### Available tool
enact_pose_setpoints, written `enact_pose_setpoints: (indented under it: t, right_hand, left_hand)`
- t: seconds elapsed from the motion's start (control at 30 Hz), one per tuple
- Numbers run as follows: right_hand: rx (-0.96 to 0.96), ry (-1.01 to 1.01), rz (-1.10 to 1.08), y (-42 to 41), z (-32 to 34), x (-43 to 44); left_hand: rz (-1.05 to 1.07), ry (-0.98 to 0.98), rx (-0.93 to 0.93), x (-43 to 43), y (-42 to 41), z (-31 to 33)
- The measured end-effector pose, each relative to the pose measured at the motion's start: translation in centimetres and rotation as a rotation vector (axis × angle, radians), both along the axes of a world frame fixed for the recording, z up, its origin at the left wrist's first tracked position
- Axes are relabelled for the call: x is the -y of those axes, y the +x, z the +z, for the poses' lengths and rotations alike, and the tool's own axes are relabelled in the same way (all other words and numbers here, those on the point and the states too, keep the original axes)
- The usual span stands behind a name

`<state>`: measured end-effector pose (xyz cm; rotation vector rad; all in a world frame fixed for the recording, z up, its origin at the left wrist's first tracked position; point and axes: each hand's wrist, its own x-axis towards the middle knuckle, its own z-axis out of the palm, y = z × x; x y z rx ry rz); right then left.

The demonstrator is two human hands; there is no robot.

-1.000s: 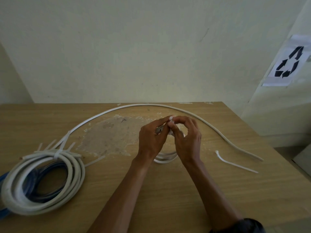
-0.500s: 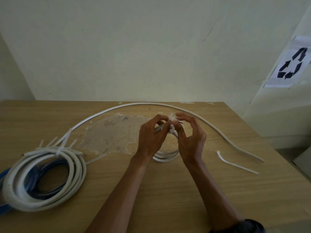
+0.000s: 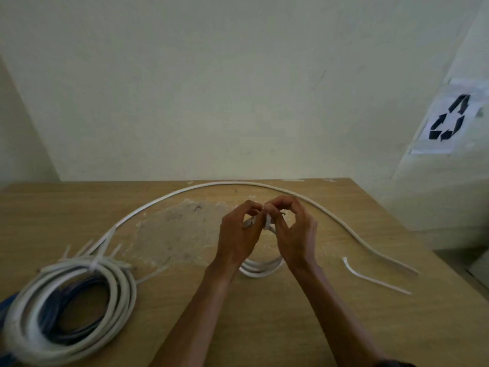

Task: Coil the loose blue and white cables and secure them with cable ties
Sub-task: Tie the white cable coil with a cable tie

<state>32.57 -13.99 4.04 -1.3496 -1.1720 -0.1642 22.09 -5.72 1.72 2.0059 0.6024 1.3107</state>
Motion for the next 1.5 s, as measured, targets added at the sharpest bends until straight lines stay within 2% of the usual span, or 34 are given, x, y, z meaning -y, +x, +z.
enact_pose_setpoints:
  t: [0.33, 0.43, 0.7, 1.13, 1.3, 1.5]
  right_hand:
    - [-0.265, -0.244, 0.180, -2.7, -1.1, -4.3]
    - [-0.278, -0.300, 0.252, -3.6, -1.6, -4.5]
    - [-0.225, -0.307, 0.188, -3.5, -2.4, -4.5]
    - [-0.285, -0.381, 0.248, -3.4, -2.7, -4.3]
    - [-0.207, -0.413, 0.222, -3.1, -2.8, -4.2]
    - [-0.179, -0.494, 0.290, -2.2, -2.6, -4.1]
  left_hand:
    - [0.012, -0.262, -0.257, -2.9, -5.5, 0.4]
    - [0.028, -0.305, -0.310, -3.0, -6.4, 0.0]
    - [0.021, -0.316, -0.400, -2.9, -6.6, -0.7]
    - [0.017, -0.229, -0.333, -2.3, -7.0, -0.8]
    - [0.035, -0.271, -0.337, -2.4, -7.2, -0.9]
    - [0.042, -0.335, -0.292, -2.7, -7.3, -1.3]
